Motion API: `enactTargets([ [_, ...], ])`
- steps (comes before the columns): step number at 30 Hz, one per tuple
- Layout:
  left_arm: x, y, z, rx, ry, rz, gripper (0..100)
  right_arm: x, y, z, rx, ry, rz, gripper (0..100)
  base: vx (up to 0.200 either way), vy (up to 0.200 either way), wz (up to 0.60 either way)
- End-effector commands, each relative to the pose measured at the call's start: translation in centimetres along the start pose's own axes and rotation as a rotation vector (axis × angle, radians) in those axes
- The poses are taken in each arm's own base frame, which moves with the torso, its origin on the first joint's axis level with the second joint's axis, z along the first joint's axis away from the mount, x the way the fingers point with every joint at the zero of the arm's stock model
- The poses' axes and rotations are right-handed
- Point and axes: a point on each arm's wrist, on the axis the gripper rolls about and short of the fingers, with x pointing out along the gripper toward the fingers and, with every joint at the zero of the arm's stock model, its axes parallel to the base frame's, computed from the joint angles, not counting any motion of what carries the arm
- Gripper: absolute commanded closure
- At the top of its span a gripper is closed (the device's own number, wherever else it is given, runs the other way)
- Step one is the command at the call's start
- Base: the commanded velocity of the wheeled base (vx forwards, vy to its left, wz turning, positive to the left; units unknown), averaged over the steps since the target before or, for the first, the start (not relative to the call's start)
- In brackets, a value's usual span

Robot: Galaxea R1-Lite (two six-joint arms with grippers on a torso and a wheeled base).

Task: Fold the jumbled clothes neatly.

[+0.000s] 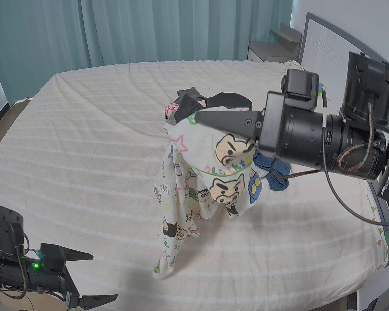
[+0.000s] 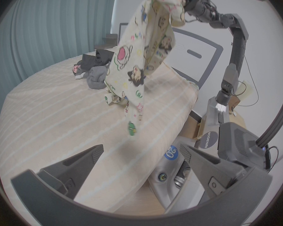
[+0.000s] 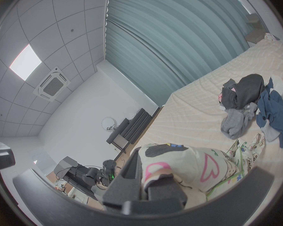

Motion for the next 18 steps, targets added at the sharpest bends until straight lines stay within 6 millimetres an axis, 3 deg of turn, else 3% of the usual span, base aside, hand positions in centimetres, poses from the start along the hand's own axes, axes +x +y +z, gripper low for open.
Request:
enactTargets([
  [1,3.7,0.9,-0.7,0.005,0.127,-0.069,0,1.4,1.0,0.9,-0.012,-0.055,-0.001,100,0.0,0.0,0.0],
  [3,4.7,1.1,-0.5,0.02,0.118,-0.081,0,1.5,1.9,1.2,-0.017,-0.067,0.022,100,0.0,0.0,0.0],
  [10,5.3,0.4,-0.4,0.049,0.126,-0.126,0,2.0,3.3,2.3,-0.018,-0.061,0.04,100,0.0,0.0,0.0],
  [18,6.3,-0.5,0.6,0.06,0.118,-0.13,0,5.0,3.5,2.9,-0.011,-0.098,-0.028,100,0.0,0.0,0.0],
])
